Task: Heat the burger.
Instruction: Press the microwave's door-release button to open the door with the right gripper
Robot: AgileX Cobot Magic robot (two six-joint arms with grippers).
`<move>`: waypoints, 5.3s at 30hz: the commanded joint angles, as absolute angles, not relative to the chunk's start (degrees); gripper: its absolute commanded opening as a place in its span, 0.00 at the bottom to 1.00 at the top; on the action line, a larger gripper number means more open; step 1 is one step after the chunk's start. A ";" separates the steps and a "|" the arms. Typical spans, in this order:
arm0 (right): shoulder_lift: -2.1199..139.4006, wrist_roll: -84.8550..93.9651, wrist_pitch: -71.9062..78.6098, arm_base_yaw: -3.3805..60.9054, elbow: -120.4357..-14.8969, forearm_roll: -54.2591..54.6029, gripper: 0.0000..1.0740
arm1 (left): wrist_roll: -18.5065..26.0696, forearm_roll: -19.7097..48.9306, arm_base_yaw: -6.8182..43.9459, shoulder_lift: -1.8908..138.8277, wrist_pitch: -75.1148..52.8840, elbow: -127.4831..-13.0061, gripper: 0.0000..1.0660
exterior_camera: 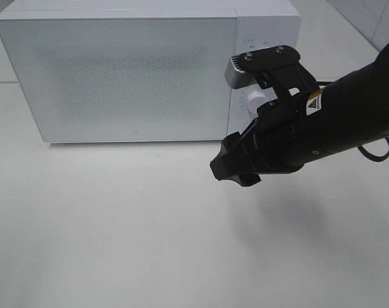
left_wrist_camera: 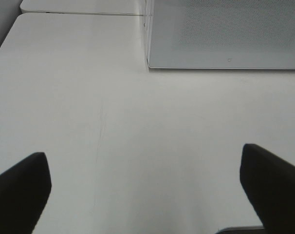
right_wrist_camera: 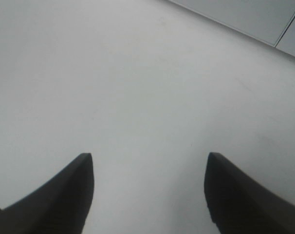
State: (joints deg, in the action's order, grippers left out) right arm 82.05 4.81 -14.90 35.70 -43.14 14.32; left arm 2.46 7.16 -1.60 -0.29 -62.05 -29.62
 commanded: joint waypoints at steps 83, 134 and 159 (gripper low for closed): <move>-1.89 -2.12 -57.12 3.32 -28.53 3.27 0.68 | 2.18 7.16 -1.72 -0.63 -61.36 -29.56 0.92; 36.50 -2.01 -16.79 3.50 -29.62 5.61 0.68 | 2.18 7.16 -1.72 -0.63 -61.36 -29.56 0.92; 56.49 -2.01 32.43 3.50 -13.18 5.67 0.68 | 2.18 7.16 -1.72 -0.63 -61.36 -29.56 0.92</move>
State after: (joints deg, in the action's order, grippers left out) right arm 56.72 -1.89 31.17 3.72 -13.29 5.50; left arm 2.41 7.16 -1.60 -0.29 -62.05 -29.62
